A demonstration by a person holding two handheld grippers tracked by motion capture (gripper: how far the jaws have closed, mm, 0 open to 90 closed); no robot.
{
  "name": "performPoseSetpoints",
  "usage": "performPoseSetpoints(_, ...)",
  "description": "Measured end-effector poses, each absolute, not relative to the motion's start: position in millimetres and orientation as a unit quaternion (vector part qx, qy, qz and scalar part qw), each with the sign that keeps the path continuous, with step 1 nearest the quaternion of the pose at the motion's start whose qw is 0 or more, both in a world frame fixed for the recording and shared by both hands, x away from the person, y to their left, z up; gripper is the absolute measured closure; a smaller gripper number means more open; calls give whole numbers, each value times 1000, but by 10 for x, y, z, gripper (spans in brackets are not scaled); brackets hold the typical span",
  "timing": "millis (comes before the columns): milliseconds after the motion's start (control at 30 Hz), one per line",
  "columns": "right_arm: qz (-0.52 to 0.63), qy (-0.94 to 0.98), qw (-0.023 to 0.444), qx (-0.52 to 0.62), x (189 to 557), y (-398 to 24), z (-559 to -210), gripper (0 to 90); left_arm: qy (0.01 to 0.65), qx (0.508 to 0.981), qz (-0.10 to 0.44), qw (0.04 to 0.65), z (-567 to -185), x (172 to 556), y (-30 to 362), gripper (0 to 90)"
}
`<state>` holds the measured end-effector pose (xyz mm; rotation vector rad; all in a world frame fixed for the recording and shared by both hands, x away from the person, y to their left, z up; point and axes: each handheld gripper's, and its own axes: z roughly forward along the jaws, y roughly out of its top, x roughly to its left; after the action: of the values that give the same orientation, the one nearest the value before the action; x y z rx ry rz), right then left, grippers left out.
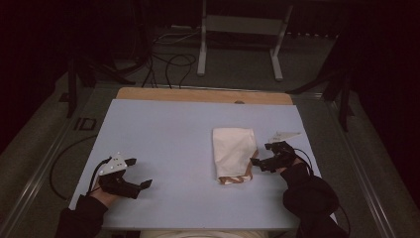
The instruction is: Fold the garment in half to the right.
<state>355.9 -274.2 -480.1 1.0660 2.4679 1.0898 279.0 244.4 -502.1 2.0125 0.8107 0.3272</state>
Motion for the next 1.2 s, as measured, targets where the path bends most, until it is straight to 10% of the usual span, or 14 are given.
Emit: performPoseSetpoints(1200,381,826,131,394,3047,-2970,-5167,99,323,818,134,457,-5004,2776,2447,3)
